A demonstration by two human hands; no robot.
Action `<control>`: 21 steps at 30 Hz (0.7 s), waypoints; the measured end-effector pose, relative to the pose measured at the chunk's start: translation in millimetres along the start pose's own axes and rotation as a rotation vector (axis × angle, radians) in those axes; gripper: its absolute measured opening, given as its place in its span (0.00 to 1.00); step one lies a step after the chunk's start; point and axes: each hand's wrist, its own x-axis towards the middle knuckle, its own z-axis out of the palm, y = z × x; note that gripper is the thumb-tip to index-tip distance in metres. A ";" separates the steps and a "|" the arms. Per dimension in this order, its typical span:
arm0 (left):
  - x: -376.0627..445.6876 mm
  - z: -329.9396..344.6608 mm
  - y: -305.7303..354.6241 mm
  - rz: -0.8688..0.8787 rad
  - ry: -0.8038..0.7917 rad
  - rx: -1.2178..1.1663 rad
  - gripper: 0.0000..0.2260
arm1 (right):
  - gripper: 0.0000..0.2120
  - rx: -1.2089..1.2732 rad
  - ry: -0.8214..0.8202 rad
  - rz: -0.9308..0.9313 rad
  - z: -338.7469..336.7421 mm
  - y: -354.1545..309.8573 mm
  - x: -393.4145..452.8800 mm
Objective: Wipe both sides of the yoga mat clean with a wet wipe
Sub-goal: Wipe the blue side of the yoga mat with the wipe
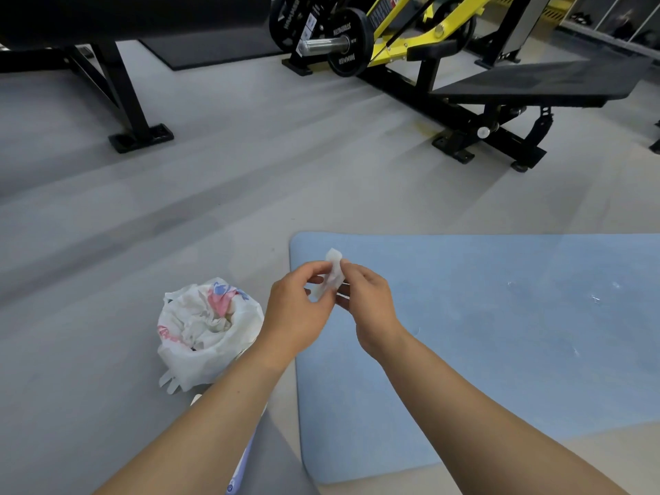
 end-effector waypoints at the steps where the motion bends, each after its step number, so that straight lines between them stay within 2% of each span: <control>1: -0.4 -0.6 -0.1 0.011 -0.015 0.007 0.13 | 0.16 0.040 -0.034 0.002 -0.8 -2.7 -0.9; 3: -0.4 -1.0 -0.6 0.045 -0.046 0.016 0.15 | 0.18 0.056 -0.057 -0.012 -2.7 -3.2 -0.7; 6: 1.0 -1.1 -5.2 0.051 -0.080 0.019 0.15 | 0.10 0.033 -0.005 0.007 -6.3 3.6 2.9; 9: 2.3 -2.8 -18.4 0.054 -0.036 0.092 0.12 | 0.09 0.009 0.045 0.050 -12.4 10.3 5.5; 13: 5.9 -1.6 -28.5 -0.093 -0.020 0.070 0.11 | 0.09 -0.094 0.035 0.079 -22.3 13.8 1.0; 15: 11.0 0.5 -30.3 -0.270 -0.116 -0.095 0.13 | 0.09 -0.126 -0.009 0.091 -29.5 12.3 -3.4; 17: 13.2 2.3 -30.8 -0.410 -0.267 -0.302 0.10 | 0.10 -0.150 -0.055 0.120 -37.3 7.8 -8.6; 19: 11.9 4.3 -31.0 -0.423 -0.356 -0.360 0.07 | 0.10 -0.161 -0.084 0.163 -45.7 3.7 -13.8; 21: 10.3 6.6 -30.2 -0.413 -0.373 -0.370 0.06 | 0.10 -0.138 -0.114 0.202 -52.8 -0.3 -19.8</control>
